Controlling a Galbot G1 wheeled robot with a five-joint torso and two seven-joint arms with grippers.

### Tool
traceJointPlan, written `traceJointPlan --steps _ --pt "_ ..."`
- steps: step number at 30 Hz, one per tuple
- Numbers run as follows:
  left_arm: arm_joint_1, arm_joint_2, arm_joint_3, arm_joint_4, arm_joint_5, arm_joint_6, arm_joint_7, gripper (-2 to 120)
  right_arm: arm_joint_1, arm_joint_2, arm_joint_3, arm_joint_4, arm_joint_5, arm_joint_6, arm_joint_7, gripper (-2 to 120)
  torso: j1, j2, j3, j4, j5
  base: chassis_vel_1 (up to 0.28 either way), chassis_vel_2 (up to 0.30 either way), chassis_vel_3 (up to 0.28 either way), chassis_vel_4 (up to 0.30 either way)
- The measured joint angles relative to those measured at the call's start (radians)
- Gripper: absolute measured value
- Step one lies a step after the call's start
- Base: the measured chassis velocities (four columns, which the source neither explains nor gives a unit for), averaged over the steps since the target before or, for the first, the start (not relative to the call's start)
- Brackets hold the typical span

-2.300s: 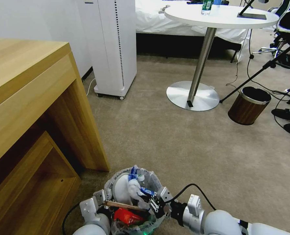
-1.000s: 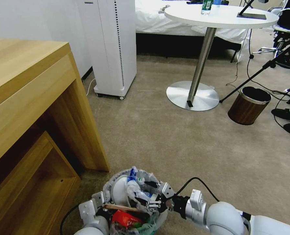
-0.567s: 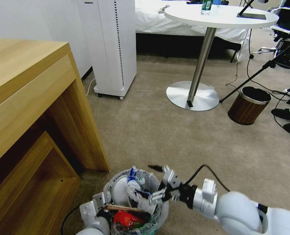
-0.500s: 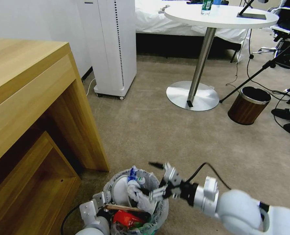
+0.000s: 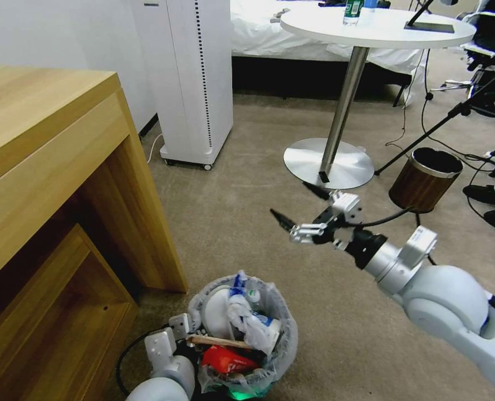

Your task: Pick up the trash bin and place the garbage on the floor into it.

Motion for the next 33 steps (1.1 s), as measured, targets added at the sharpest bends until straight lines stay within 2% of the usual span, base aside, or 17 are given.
traceJointPlan --steps 6,13,18,21,33 --pt "-0.085 0.059 0.023 0.02 -0.073 -0.036 -0.007 0 -0.005 0.008 0.074 -0.004 0.035 -0.019 0.022 100 0.0 0.0 0.0 0.0 0.0 0.0 0.0 0.0 0.0" --pt "-0.174 0.081 0.08 0.071 -0.124 -0.052 -0.018 0 -0.024 0.015 0.108 -0.018 0.037 -0.025 0.039 100 0.0 0.0 0.0 0.0 0.0 0.0 0.0 0.0 0.0" --pt "-0.205 0.094 0.093 0.086 -0.143 -0.06 -0.018 0 -0.035 0.019 0.119 -0.019 0.036 -0.026 0.04 100 0.0 0.0 0.0 0.0001 0.0 0.0 0.0 0.0 0.0" --pt "-0.275 0.122 0.115 0.104 -0.19 -0.08 -0.023 0 -0.045 0.026 0.134 -0.022 0.034 -0.028 0.043 100 0.0 0.0 0.0 0.0001 0.0 0.0 0.0 0.0 0.0" --pt "-0.369 0.119 0.188 0.184 -0.222 -0.104 -0.037 0 -0.034 0.038 0.133 -0.039 0.034 -0.025 0.05 100 0.0 0.0 0.0 0.0001 0.0 0.0 0.0 0.0 0.0"
